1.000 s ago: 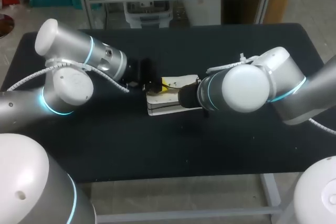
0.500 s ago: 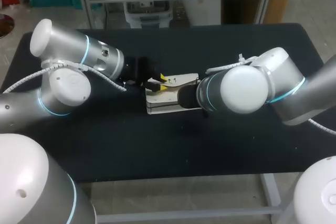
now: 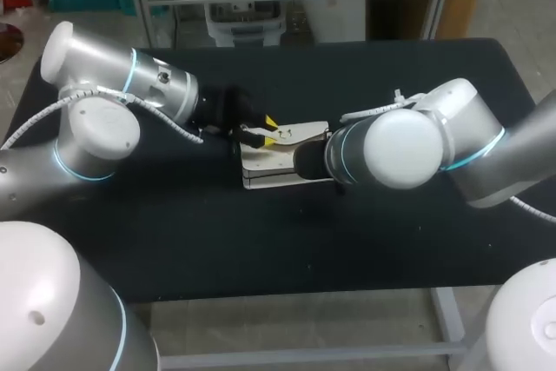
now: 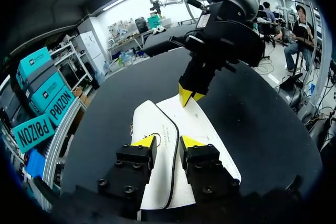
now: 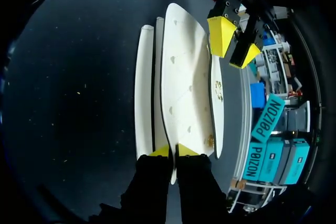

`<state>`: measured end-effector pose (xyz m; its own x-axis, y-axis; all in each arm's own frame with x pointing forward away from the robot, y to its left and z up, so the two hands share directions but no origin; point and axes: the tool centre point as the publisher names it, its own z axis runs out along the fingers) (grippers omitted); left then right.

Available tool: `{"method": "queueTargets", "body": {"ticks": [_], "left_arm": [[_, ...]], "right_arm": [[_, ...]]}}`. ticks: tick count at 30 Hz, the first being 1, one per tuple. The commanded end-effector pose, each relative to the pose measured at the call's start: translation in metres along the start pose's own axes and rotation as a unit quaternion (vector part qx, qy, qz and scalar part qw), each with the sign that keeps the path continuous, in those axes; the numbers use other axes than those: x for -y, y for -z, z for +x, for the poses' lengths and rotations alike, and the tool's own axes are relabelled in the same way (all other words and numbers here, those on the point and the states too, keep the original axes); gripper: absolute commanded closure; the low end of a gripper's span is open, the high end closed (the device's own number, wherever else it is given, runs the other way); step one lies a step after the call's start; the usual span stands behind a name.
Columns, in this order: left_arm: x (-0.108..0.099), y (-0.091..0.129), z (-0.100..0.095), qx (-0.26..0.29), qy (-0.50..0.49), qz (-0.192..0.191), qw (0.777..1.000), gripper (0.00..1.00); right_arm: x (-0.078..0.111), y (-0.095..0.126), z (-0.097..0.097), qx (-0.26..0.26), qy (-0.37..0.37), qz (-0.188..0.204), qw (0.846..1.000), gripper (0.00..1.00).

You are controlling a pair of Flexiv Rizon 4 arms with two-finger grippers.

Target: Pick up the bag, open it, inspect its contents, close it, and place it on the opposite side

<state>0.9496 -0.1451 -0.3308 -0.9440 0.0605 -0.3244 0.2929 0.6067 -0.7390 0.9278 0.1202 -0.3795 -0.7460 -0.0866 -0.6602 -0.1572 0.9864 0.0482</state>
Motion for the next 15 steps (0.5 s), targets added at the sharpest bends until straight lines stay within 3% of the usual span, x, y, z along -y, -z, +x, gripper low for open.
{"method": "queueTargets", "body": {"ticks": [1,5,8,12,15], "left_arm": [[-0.004,0.008,-0.012,-0.01,0.005,0.028,1.0,0.71],[-0.001,0.005,-0.023,-0.001,0.005,0.022,1.0,0.74],[-0.003,-0.006,-0.029,-0.003,0.002,-0.004,1.0,0.78],[-0.006,-0.014,-0.024,-0.014,0.0,-0.013,1.0,0.78],[-0.008,-0.006,-0.021,-0.013,0.013,-0.004,1.0,0.75]], "right_arm": [[0.001,-0.002,0.002,0.004,0.0,-0.002,1.0,1.0],[0.001,-0.002,0.002,0.004,0.001,-0.003,1.0,1.0],[0.001,-0.002,0.002,0.004,0.002,-0.003,1.0,1.0],[0.001,-0.002,0.002,0.003,0.002,-0.004,1.0,1.0],[0.002,-0.001,0.001,0.003,0.0,-0.006,1.0,1.0]]}}
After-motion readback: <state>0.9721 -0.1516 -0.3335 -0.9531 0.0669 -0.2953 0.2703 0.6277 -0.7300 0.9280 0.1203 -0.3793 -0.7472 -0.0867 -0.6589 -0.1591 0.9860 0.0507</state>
